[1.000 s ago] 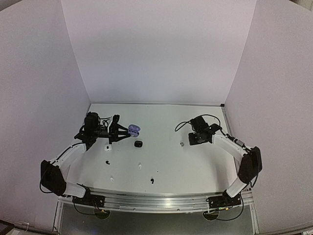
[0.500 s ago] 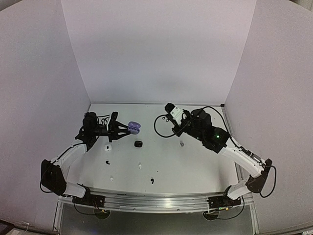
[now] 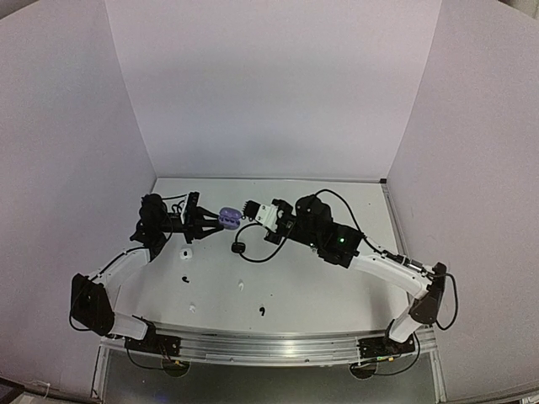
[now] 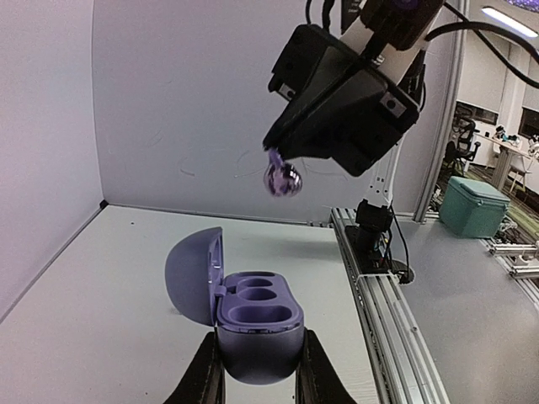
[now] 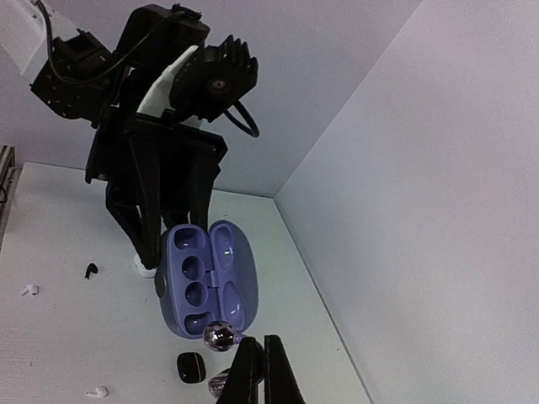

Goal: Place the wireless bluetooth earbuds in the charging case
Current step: Insert the right earbud into the right side groove of the charging case.

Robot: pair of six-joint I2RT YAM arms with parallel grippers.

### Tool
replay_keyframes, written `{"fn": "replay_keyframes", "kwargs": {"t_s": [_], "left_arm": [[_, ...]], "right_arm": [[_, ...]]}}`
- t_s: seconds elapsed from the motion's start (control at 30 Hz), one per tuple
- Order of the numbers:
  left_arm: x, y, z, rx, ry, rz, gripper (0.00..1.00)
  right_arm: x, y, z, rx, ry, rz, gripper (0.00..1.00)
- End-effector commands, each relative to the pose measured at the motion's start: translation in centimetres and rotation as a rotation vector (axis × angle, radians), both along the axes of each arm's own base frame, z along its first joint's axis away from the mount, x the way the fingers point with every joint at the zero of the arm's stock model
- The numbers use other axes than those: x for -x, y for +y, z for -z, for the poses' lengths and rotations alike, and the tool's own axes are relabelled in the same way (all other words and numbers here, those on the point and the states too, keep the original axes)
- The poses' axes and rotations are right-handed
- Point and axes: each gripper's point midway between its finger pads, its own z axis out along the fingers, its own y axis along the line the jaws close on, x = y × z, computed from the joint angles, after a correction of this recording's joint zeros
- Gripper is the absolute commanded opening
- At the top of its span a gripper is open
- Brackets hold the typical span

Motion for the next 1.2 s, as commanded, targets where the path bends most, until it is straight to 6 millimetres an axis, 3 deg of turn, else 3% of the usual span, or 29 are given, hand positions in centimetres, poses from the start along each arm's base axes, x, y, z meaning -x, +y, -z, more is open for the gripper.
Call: {"fn": "replay_keyframes", "kwargs": {"t_s": [0.0, 0.2, 0.57, 0.87, 1.17], "left_arm": [[0.8, -0.1, -1.0, 0.024, -0.100, 0.068, 0.00], [0.7, -0.2, -1.1, 0.028, -0.123, 0.076, 0.00], [0.6, -0.2, -1.3, 0.033, -0.145, 0.069, 0.00], [0.7, -0.1, -1.0, 0.036, -0.211, 0.068, 0.00], [0.8, -0.2, -0.9, 0.039, -0.244, 0.079, 0.00]], "right_arm": [[1.4, 1.6, -3.4, -0.078, -0.084, -0.107, 0.00], [1.7, 2.2, -3.3, -0.084, -0.085, -0.133, 0.00], [0.8, 3.0, -0.8, -0.038, -0.069, -0.098, 0.00], [1.0, 3.0, -1.6, -0.061, -0.066, -0.103, 0.00], [1.3, 4.4, -2.2, -0.090, -0.095, -0.144, 0.00]]}}
